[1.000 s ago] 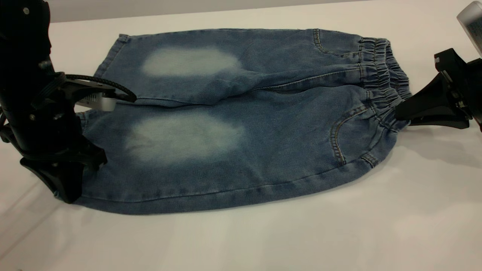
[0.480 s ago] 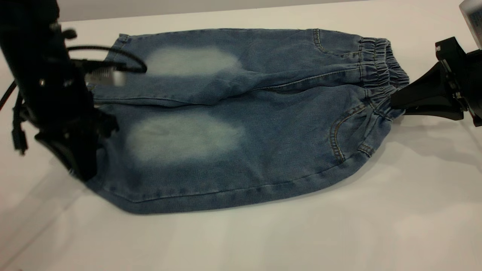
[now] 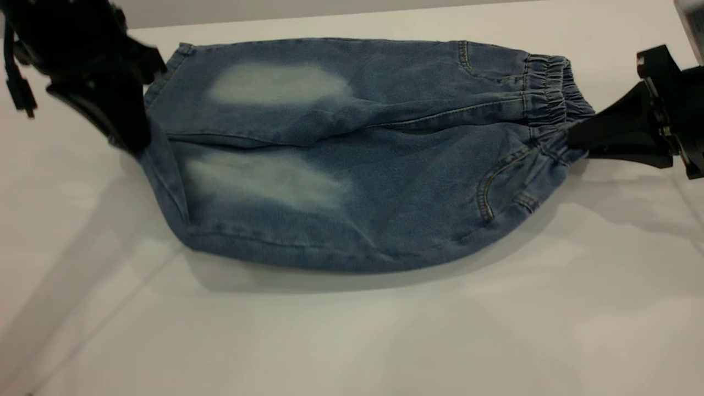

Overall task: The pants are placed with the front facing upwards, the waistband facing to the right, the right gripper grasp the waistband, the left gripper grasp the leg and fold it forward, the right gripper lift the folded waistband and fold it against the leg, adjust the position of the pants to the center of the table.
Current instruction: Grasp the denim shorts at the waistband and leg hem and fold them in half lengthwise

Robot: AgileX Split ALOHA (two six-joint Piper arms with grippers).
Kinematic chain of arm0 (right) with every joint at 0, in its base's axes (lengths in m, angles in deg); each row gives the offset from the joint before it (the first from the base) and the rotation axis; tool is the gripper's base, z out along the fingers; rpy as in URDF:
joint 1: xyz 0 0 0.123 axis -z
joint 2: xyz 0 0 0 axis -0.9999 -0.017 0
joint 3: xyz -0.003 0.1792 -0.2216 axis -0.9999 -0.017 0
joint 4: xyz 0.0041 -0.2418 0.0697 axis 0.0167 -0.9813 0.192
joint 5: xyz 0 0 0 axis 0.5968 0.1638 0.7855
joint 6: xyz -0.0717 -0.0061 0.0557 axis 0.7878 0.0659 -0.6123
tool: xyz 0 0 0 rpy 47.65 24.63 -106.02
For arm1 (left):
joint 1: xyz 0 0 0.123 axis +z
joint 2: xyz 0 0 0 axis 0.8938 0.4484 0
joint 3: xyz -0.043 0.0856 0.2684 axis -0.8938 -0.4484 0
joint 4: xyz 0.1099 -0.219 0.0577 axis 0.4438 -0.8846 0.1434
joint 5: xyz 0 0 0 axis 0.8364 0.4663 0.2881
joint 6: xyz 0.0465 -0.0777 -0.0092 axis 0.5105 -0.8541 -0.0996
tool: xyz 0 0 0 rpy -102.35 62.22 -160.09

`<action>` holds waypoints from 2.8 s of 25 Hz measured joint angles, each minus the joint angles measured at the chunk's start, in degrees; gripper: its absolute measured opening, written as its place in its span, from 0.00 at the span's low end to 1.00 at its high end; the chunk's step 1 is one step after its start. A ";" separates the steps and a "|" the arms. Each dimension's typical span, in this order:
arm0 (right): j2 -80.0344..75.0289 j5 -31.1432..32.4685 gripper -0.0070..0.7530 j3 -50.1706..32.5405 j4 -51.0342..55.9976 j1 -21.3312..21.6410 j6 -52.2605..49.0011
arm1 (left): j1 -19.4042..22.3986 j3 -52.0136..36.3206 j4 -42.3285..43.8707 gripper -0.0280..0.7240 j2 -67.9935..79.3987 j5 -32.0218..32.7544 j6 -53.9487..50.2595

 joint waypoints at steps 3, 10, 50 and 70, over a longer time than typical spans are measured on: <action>0.92 0.65 0.06 0.07 0.22 0.05 0.00 | 0.00 0.72 0.00 0.11 -0.08 -0.62 0.00; 6.30 0.65 0.06 1.42 -0.69 0.05 -0.18 | 0.00 0.72 -0.65 0.11 -0.03 -3.41 0.12; 7.37 0.90 0.07 16.18 -10.12 6.39 -17.85 | 0.05 13.91 -10.44 0.11 -1.64 -7.90 5.81; 7.37 3.18 0.07 16.18 -10.24 6.39 -17.85 | 0.00 13.91 -13.64 0.11 -10.86 -7.83 9.02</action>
